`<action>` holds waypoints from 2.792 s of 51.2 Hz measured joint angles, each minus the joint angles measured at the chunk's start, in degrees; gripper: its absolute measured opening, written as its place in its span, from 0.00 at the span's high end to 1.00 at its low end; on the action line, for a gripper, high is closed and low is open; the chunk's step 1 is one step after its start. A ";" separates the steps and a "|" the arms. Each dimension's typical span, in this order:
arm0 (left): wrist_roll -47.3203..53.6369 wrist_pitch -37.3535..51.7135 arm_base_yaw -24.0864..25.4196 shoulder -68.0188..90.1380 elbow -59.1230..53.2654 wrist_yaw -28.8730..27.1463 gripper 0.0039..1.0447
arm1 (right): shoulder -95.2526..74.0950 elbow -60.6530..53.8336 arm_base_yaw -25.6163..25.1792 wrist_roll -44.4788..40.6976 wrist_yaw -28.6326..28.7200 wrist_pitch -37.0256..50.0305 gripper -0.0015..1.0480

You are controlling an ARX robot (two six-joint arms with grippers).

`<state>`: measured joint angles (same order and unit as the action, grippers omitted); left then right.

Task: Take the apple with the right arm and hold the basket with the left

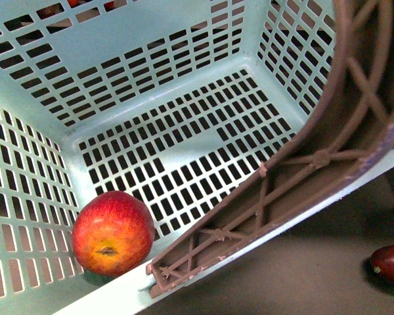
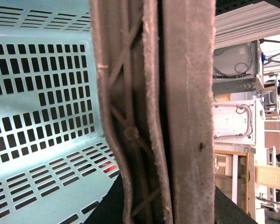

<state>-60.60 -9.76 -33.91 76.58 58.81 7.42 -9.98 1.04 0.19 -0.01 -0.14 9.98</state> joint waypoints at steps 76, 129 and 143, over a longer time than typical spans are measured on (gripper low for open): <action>-9.05 1.36 18.51 2.21 2.45 -10.51 0.84 | 9.66 0.02 0.00 0.02 0.02 -9.90 0.08; -20.02 21.88 38.45 24.87 -9.27 -10.60 0.84 | 9.66 0.02 0.00 0.02 0.00 -9.90 0.08; -20.79 19.45 38.03 24.98 -9.01 -11.04 0.62 | 9.66 0.02 0.00 0.02 0.00 -9.90 0.08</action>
<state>-81.38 9.69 4.12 101.56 49.80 -3.62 -0.32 1.06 0.19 0.01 -0.14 0.08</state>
